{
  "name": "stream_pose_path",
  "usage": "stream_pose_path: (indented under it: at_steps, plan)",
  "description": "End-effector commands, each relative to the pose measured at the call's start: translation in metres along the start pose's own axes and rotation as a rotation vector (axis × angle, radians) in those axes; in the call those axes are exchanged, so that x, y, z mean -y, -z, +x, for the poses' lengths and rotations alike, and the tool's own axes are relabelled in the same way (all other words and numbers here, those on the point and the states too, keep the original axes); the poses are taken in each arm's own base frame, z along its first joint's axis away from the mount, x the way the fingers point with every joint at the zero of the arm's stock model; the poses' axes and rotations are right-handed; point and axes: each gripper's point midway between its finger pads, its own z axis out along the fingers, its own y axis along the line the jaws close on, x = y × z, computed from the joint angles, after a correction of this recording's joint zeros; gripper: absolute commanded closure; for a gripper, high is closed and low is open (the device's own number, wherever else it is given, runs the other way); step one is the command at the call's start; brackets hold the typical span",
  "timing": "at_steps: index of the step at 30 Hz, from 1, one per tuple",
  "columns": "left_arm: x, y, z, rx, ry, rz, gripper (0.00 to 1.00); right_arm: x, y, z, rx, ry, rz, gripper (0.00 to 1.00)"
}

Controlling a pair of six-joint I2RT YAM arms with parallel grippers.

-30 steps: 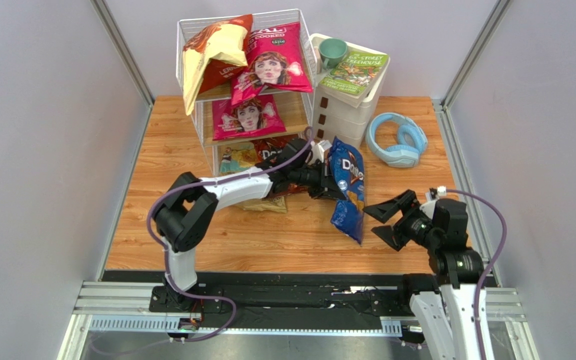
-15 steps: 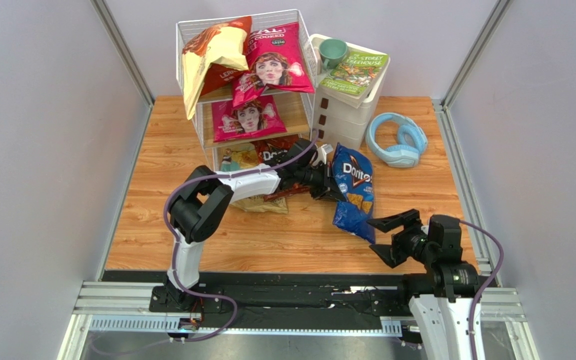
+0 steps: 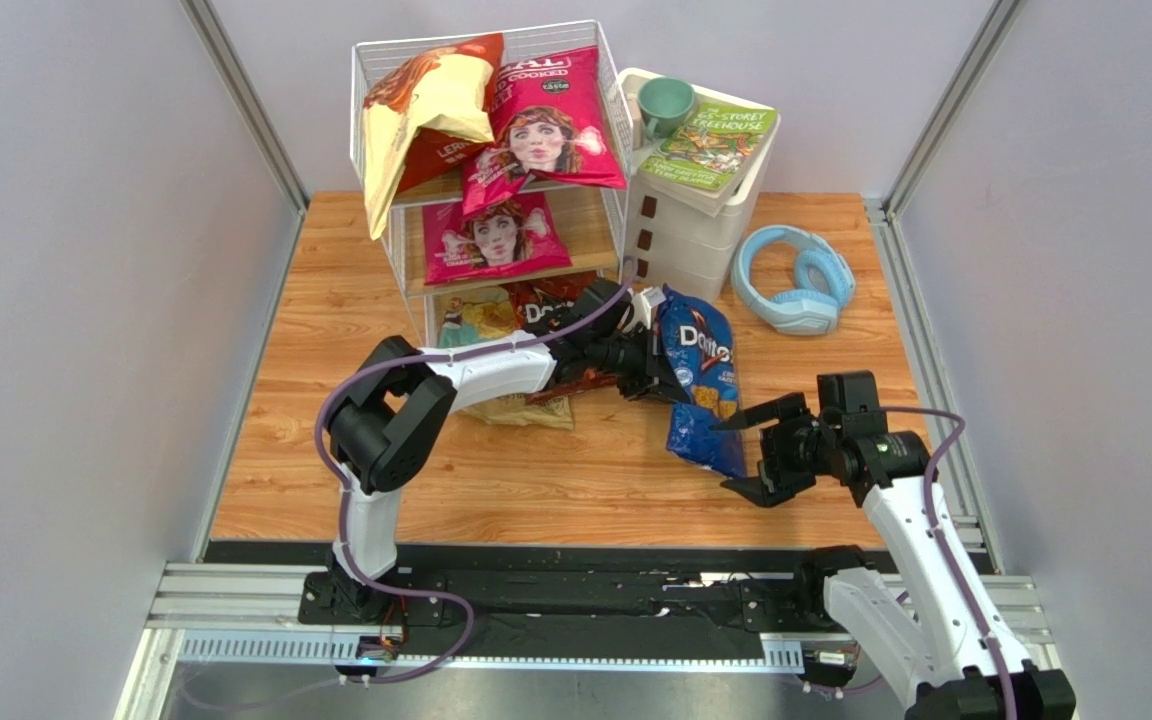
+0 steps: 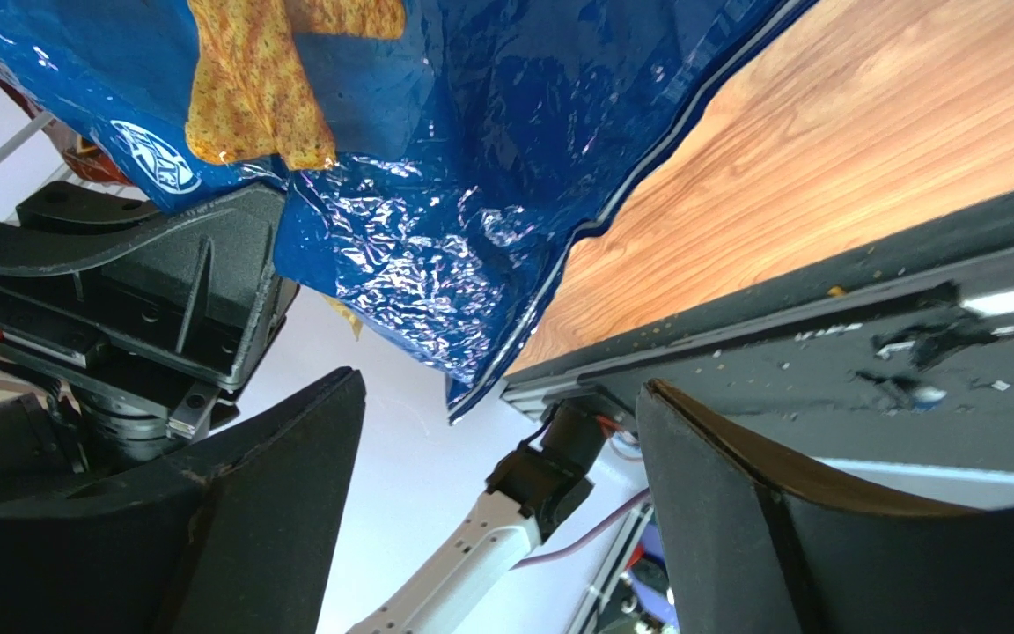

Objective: Place and organize the chips bags onto the shelf
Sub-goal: Pick up the potato chip from the center of the board.

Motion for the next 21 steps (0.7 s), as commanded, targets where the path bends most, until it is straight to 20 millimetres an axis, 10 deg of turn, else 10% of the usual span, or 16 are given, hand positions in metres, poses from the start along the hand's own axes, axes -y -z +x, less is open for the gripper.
stream_pose_path:
  at_steps: [1,21]
  plan:
    - [0.026,0.018,-0.013,0.067,-0.07,0.036,1.0,-0.027,0.006,0.011,-0.026,-0.095,-0.024,0.19]
    - [-0.018,0.022,0.014,0.024,-0.006,-0.098,1.0,0.02,-0.035,0.013,0.016,-0.248,0.284,0.16]
